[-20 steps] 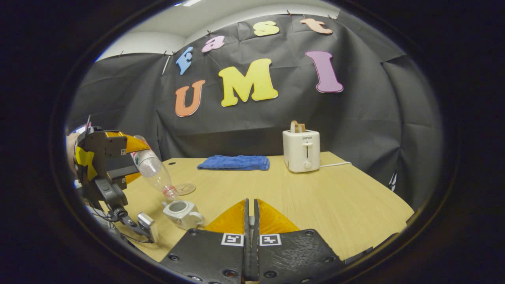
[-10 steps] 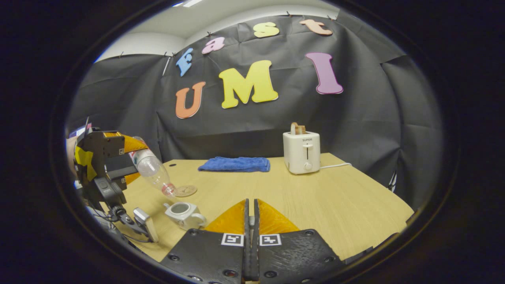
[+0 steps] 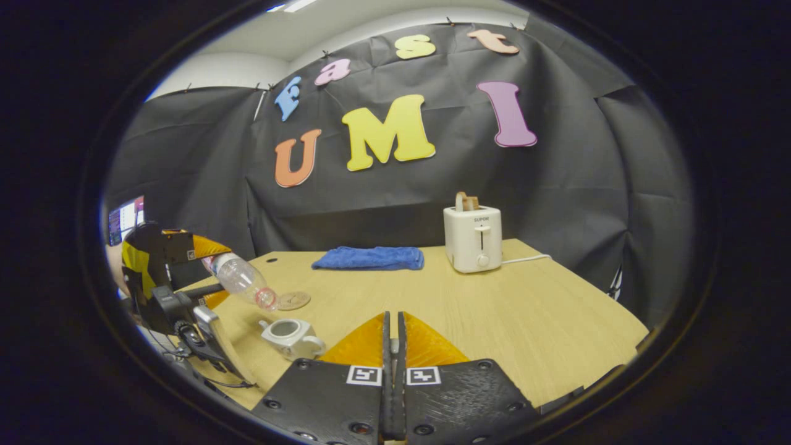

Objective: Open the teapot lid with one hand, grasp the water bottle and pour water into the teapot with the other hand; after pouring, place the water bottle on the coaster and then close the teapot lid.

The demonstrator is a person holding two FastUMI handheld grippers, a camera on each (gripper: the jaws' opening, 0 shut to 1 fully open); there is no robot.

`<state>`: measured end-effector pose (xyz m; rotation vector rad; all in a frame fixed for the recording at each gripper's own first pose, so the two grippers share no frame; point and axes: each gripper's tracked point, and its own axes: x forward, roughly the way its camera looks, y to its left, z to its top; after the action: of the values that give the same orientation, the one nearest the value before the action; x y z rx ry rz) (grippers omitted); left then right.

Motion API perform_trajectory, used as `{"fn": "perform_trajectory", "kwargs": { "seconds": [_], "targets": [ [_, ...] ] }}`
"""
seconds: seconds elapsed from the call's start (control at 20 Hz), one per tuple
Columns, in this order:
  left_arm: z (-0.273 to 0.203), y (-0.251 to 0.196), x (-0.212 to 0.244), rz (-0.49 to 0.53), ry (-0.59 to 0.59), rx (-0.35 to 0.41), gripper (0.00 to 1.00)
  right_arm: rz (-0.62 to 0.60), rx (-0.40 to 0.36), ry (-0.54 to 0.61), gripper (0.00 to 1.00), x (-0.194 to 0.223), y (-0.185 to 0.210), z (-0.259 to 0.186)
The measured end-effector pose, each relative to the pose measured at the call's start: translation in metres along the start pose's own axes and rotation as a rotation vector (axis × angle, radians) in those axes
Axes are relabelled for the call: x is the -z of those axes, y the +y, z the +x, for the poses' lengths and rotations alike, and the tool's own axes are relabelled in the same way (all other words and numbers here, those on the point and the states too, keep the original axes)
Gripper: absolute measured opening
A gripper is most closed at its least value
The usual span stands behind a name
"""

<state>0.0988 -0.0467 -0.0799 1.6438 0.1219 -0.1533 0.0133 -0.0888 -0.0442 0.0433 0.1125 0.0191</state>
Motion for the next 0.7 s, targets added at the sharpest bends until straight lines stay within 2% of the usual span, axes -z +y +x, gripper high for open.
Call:
{"fn": "perform_trajectory", "kwargs": {
  "seconds": [0.15, 0.2, 0.35, 0.55, 0.7],
  "targets": [
    [-0.002, -0.011, 0.008, -0.248, -0.007, 0.054, 0.72, -0.003, -0.004, -0.005, 0.00, -0.003, 0.004, -0.001],
    [-0.003, -0.007, 0.011, -0.380, -0.007, 0.058, 0.72, -0.005, -0.005, -0.004, 0.00, -0.004, 0.006, -0.002],
    [-0.012, -0.005, 0.015, -0.670, -0.019, 0.093, 0.75, -0.005, -0.010, 0.000, 0.00, -0.005, 0.010, -0.002],
    [-0.024, -0.016, 0.008, -1.043, -0.043, 0.214, 0.73, -0.015, -0.015, -0.010, 0.00, -0.010, 0.017, -0.004],
    [-0.038, -0.007, 0.005, -1.287, -0.083, 0.217, 0.73, -0.016, -0.024, -0.009, 0.00, -0.009, 0.024, -0.005]
  ]
}}
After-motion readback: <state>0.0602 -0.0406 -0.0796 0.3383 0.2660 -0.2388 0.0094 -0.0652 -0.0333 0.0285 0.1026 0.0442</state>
